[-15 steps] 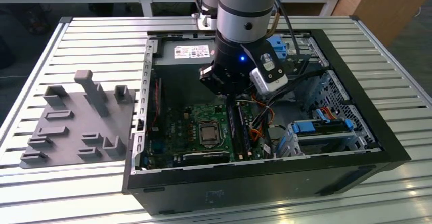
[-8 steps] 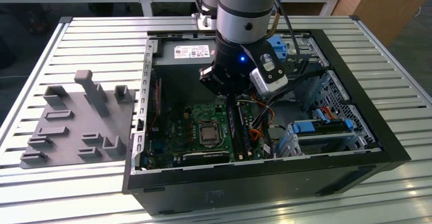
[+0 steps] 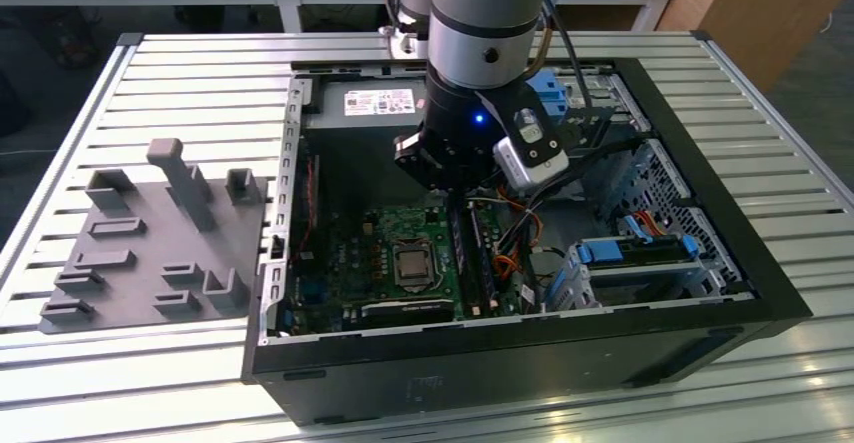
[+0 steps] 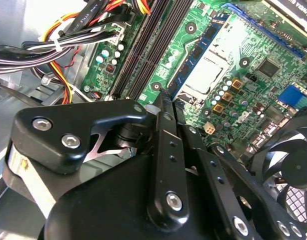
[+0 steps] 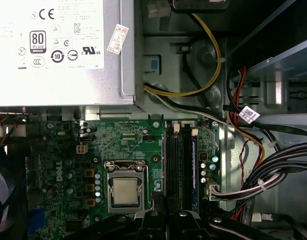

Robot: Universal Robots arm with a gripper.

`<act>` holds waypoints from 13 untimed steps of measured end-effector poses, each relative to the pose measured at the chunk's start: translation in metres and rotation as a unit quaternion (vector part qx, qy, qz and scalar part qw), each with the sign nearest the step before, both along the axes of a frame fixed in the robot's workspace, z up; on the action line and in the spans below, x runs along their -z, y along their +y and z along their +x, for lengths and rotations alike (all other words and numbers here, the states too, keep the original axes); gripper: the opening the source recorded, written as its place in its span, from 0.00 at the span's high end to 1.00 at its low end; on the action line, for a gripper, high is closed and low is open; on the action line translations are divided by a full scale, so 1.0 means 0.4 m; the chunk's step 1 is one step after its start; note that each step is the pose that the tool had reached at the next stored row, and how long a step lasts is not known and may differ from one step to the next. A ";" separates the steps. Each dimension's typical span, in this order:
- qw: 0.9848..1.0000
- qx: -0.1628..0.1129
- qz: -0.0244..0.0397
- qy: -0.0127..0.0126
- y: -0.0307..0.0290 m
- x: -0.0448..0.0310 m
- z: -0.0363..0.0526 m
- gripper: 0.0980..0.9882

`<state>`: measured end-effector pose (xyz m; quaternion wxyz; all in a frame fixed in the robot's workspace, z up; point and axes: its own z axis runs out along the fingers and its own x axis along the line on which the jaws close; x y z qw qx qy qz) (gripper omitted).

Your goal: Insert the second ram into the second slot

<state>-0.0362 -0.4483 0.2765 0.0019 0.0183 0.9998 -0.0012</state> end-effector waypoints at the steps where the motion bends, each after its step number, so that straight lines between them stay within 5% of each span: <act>1: 1.000 0.000 0.000 0.000 0.000 0.000 0.000 0.96; 10: 1.000 0.000 0.000 0.000 0.000 0.001 0.000 0.96; 13: 1.000 -0.002 0.000 0.003 0.000 0.006 0.001 0.96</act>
